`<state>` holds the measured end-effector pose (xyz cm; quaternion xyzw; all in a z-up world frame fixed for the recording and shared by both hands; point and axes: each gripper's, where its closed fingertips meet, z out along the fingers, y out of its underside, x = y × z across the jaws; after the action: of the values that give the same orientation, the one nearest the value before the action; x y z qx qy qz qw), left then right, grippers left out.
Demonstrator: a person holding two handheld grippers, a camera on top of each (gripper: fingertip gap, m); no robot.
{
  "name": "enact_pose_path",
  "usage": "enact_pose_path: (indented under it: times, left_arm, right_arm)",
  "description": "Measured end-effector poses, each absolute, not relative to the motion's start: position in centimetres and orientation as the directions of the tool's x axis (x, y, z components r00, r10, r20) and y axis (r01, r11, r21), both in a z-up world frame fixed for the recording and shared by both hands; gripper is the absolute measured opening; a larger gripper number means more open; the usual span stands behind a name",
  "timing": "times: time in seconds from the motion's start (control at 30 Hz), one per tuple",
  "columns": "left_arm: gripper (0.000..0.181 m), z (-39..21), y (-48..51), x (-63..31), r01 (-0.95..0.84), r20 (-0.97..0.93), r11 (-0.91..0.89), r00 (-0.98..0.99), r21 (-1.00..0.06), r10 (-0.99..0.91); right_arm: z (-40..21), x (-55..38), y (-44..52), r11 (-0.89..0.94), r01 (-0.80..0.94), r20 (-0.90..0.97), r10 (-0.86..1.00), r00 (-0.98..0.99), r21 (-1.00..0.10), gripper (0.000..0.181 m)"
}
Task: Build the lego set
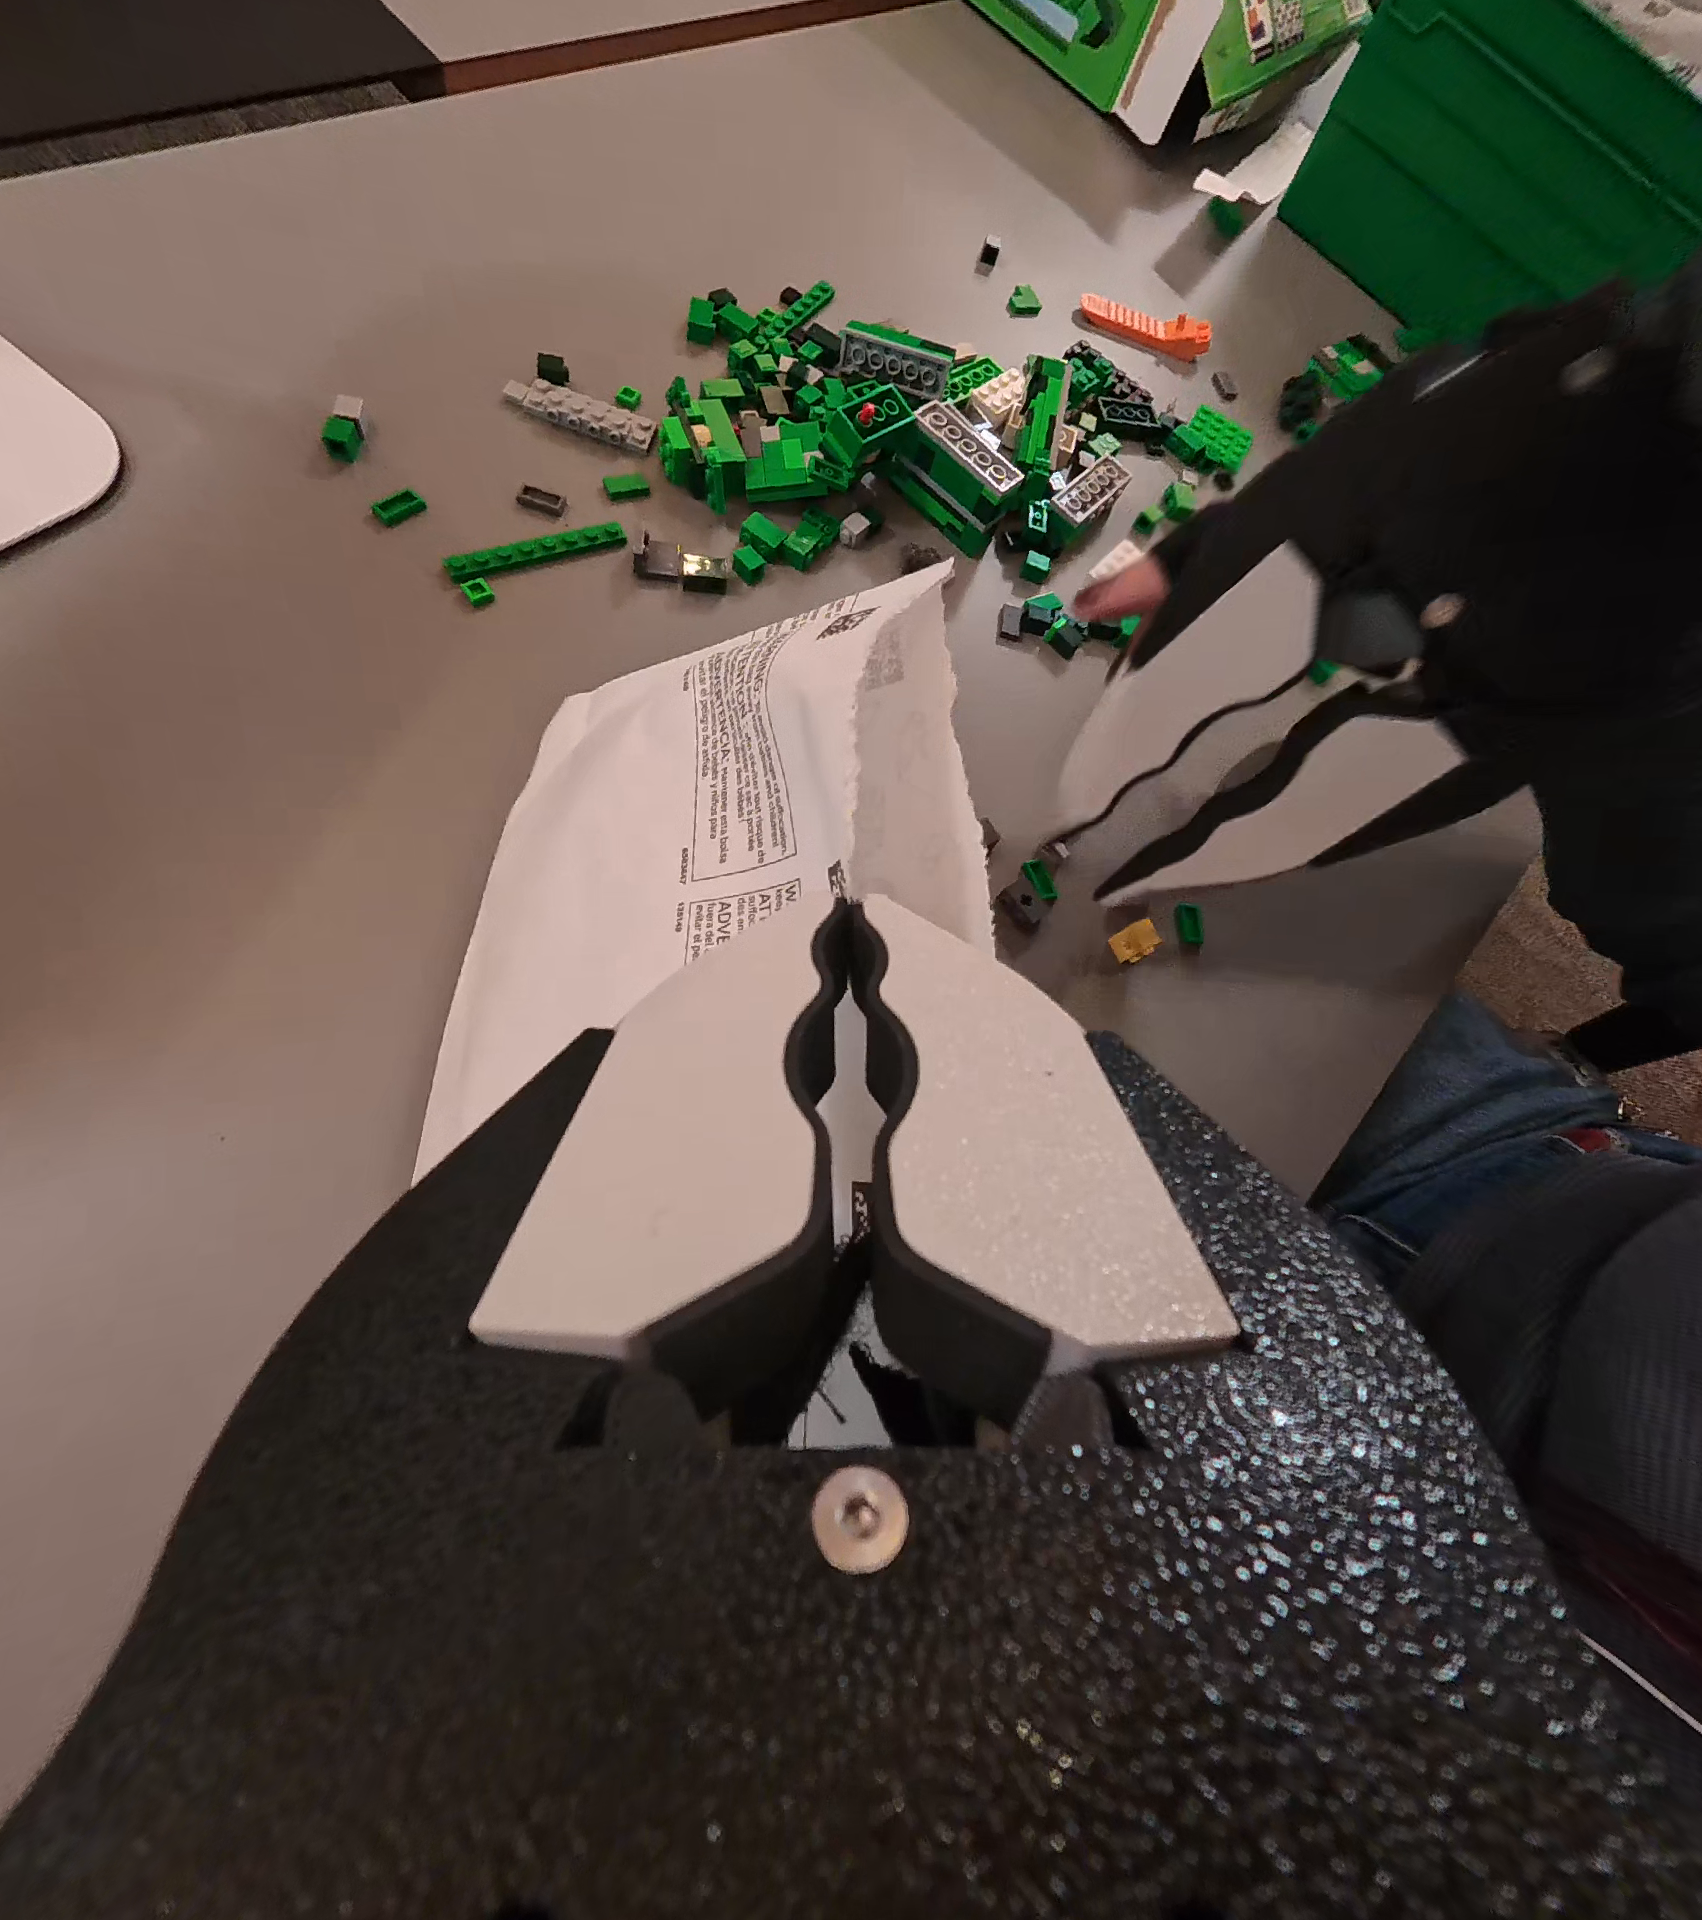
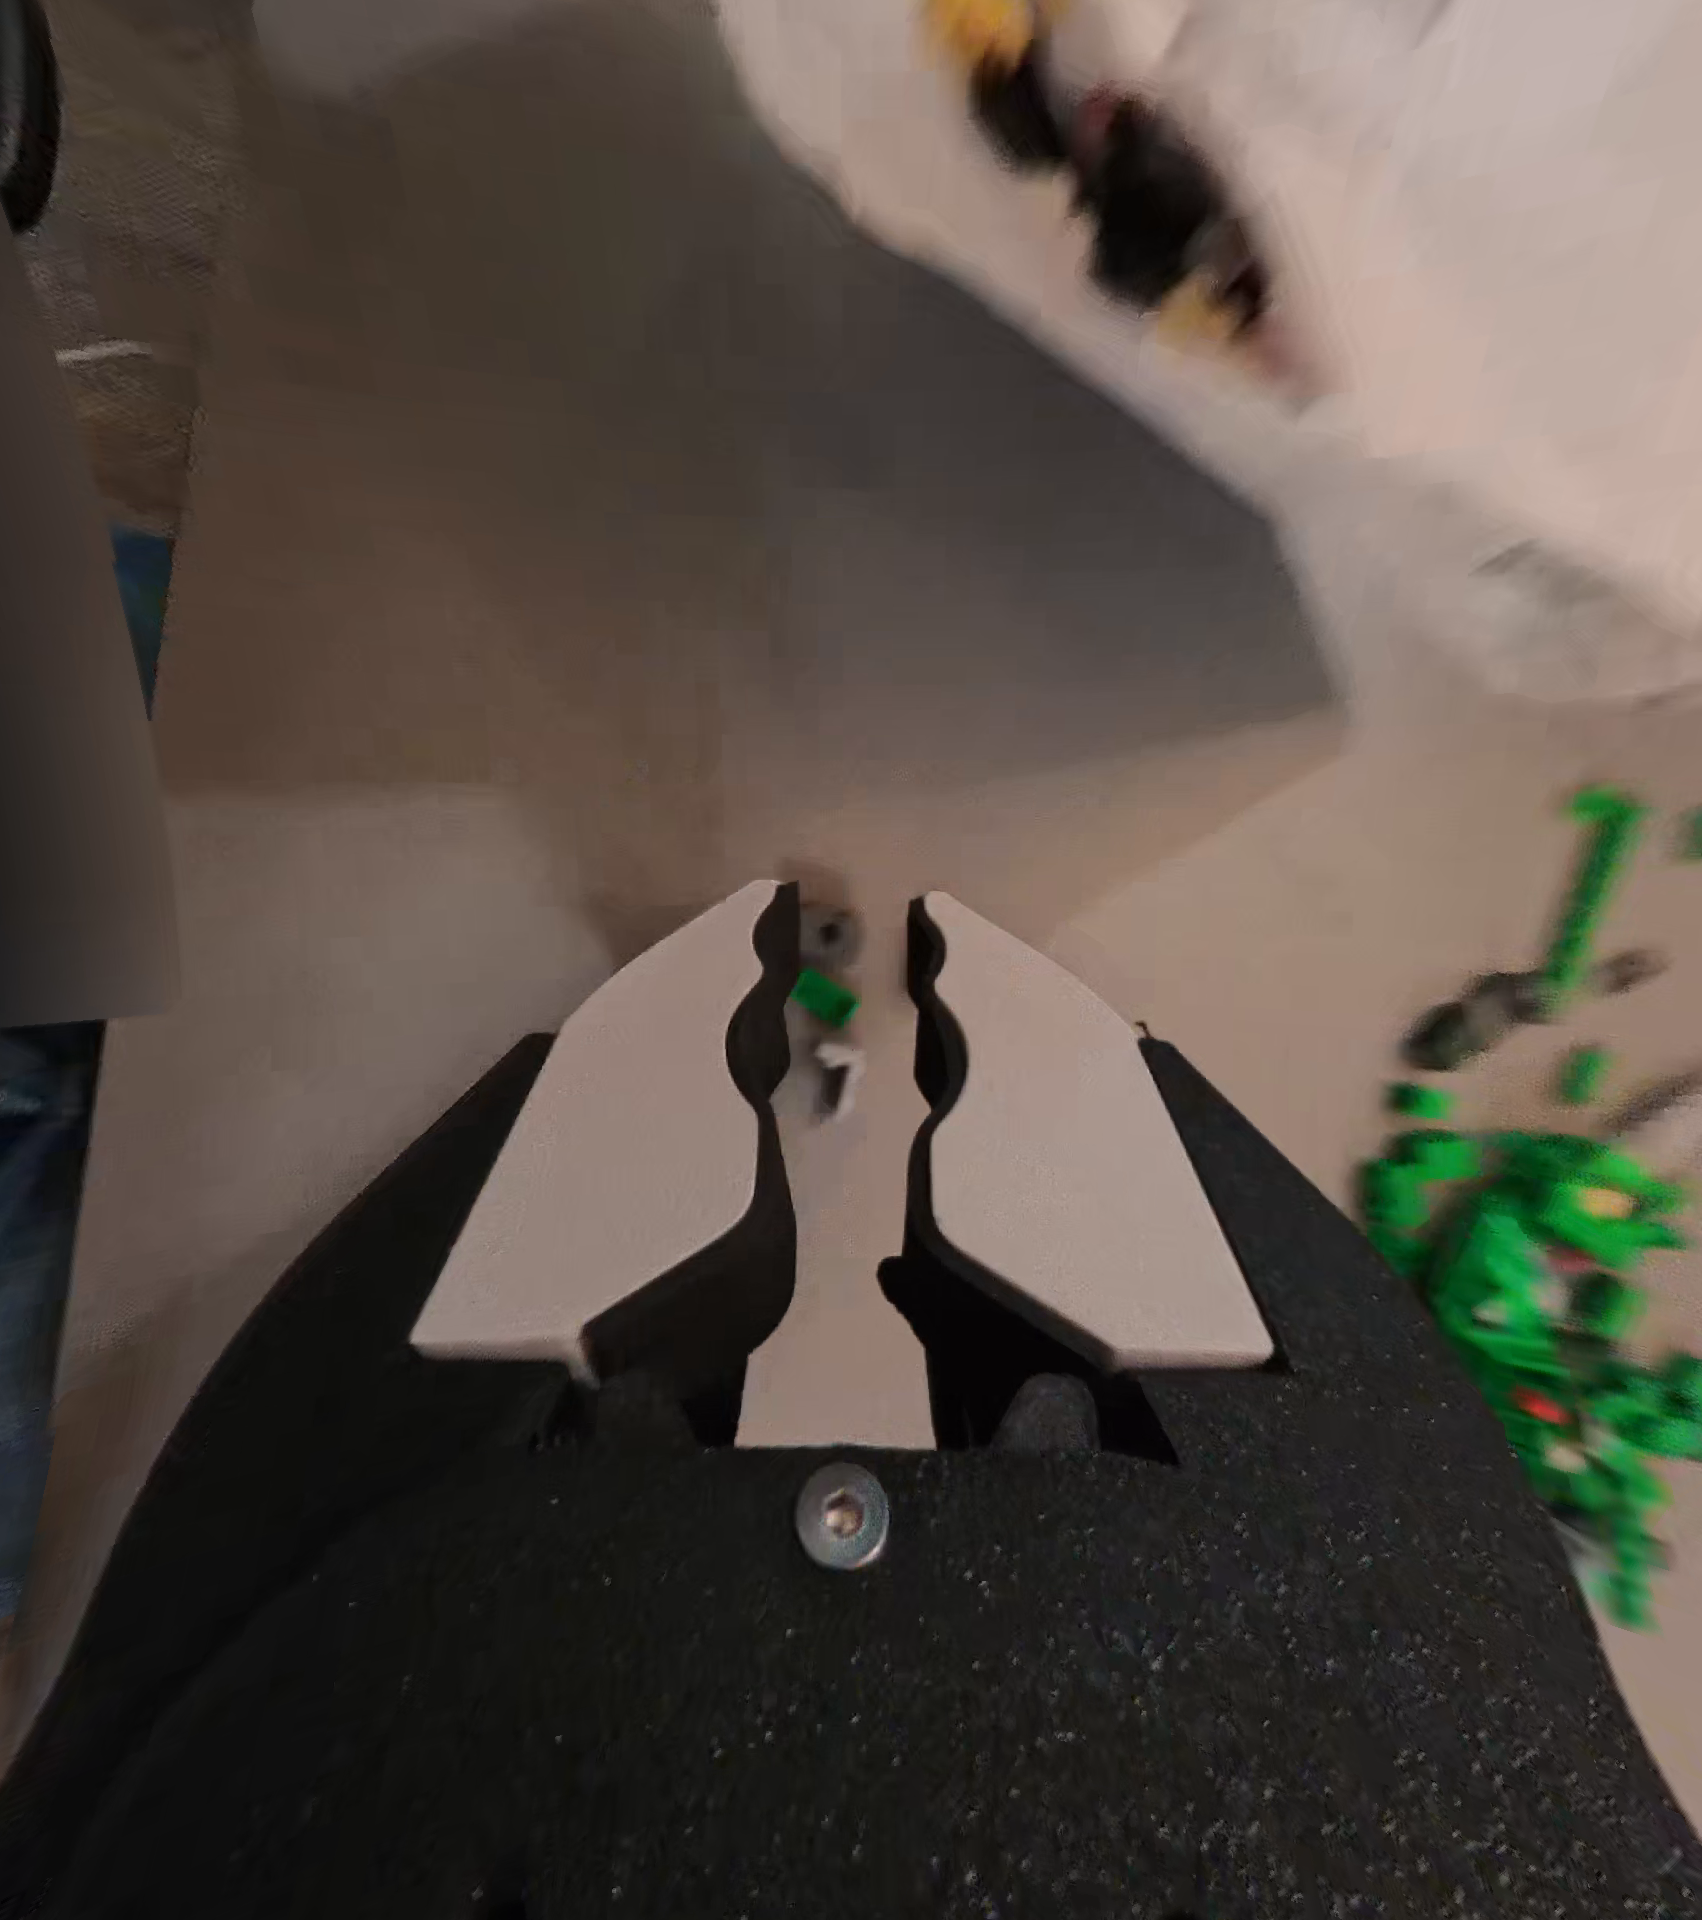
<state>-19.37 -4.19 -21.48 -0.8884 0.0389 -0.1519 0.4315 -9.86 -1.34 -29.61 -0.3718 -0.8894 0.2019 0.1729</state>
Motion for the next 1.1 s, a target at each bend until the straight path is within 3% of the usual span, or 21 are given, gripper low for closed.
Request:
enact_pose_path:
  times: [0.03, 0.2, 0.3, 0.5, 0.63, 0.73, 0.83, 0.93, 1.03, 1.1]
  left_arm:
    - [0.0, -21.5, -4.2, -19.3, 0.061, 0.237, -0.627, 0.95, -0.777, -0.202]
    - [0.0, -21.9, -4.0, -19.0, 0.053, 0.24, -0.639, 0.948, -0.767, -0.21]
    - [0.0, -21.9, -4.0, -19.1, 0.053, 0.241, -0.638, 0.947, -0.768, -0.212]
    - [0.0, -21.8, -3.9, -19.0, 0.051, 0.238, -0.633, 0.948, -0.773, -0.213]
    - [0.0, -21.6, -3.9, -18.7, 0.045, 0.234, -0.628, 0.947, -0.777, -0.222]
    - [0.0, -21.3, -3.8, -18.6, 0.046, 0.229, -0.613, 0.948, -0.789, -0.223]
    - [0.0, -21.1, -3.7, -18.7, 0.044, 0.219, -0.604, 0.951, -0.796, -0.219]
    - [0.0, -21.1, -3.7, -18.7, 0.042, 0.216, -0.607, 0.952, -0.794, -0.217]
    - [0.0, -21.3, -3.6, -18.6, 0.043, 0.221, -0.612, 0.951, -0.79, -0.217]
    - [0.0, -21.4, -3.6, -18.4, 0.035, 0.217, -0.617, 0.95, -0.787, -0.223]
  right_arm:
    - [-30.8, -9.5, -1.3, 0.635, 0.613, 0.126, 0.736, -0.666, -0.47, 0.023]
    - [-33.1, -9.7, -1.3, 0.599, 0.658, 0.06, 0.759, -0.649, -0.456, 0.026]
    - [-32.7, -9.7, -0.9, 0.625, 0.648, 0.099, 0.749, -0.656, -0.434, 0.017]
    - [-22.4, -13.1, -5.1, 0.657, 0.28, 0.371, 0.67, -0.643, -0.7, 0.016]
    - [-19.8, -16.1, -4.3, 0.769, 0.191, 0.62, 0.613, -0.489, -0.61, 0.017]
    - [-20.5, -17.4, -4.1, 0.818, 0.19, 0.681, 0.561, -0.471, -0.543, 0.017]
    - [-20.4, -17.3, -4.3, 0.812, 0.173, 0.679, 0.566, -0.467, -0.558, 0.035]
    - [-20.0, -15.3, -3.5, 0.747, 0.192, 0.603, 0.638, -0.479, -0.637, 0.031]
    - [-24.1, -12.7, -0.8, 0.568, 0.417, 0.308, 0.783, -0.541, -0.71, 0.02]
    - [-28.0, -11.5, 0.8, 0.517, 0.569, 0.179, 0.82, -0.544, -0.64, 0.021]
